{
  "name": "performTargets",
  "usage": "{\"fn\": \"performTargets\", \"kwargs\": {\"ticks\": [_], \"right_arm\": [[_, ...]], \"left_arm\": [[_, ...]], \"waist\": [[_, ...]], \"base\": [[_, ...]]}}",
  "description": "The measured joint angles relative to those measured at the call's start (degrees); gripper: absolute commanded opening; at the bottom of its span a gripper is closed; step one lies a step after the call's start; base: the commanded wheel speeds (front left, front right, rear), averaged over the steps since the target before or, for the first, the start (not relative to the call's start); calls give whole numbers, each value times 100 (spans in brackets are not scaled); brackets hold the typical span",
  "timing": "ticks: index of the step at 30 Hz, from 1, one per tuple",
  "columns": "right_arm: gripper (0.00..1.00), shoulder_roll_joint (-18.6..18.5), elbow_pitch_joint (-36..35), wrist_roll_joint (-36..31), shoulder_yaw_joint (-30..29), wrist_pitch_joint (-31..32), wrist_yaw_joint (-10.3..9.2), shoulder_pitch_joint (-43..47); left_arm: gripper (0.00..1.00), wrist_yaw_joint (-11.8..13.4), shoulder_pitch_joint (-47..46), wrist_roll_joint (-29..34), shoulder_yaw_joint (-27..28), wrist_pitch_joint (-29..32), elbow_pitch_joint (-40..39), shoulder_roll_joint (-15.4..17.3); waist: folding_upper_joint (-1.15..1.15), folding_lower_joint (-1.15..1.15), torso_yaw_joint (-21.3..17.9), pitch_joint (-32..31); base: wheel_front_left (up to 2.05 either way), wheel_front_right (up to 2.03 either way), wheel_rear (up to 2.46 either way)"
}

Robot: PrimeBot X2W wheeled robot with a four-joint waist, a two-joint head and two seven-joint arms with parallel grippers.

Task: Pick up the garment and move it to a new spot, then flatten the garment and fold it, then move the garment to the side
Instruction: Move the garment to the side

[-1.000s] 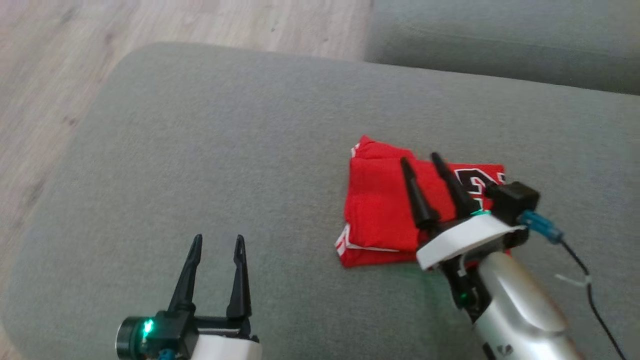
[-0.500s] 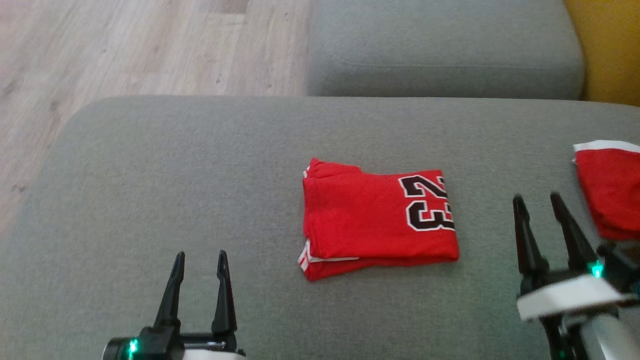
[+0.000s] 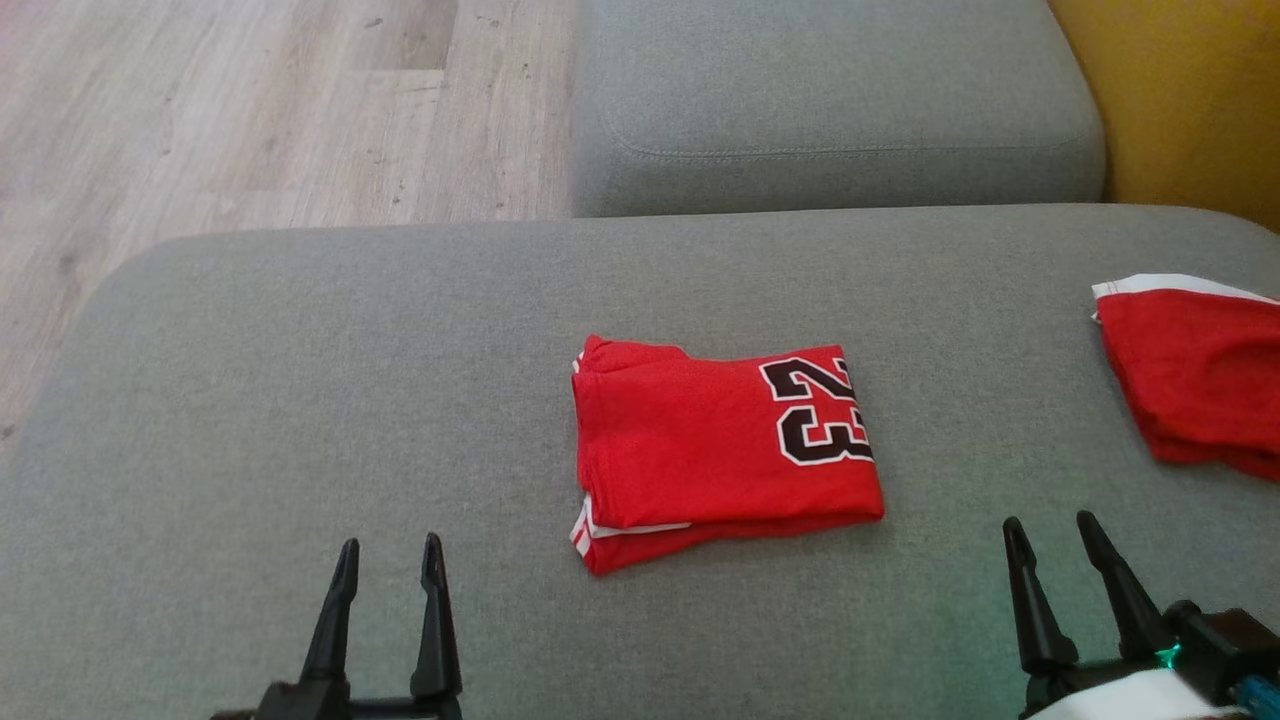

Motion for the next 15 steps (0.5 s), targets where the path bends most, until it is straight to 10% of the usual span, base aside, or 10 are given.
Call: {"fn": "performTargets", "kwargs": {"ticks": [15], "right_arm": [[100, 0, 23, -43, 45, 0, 0, -15]], "left_arm": [[100, 0, -3, 27, 3, -1, 86, 0]], "waist": [[0, 0, 9, 66]], "base": [[0, 0, 0]]}}
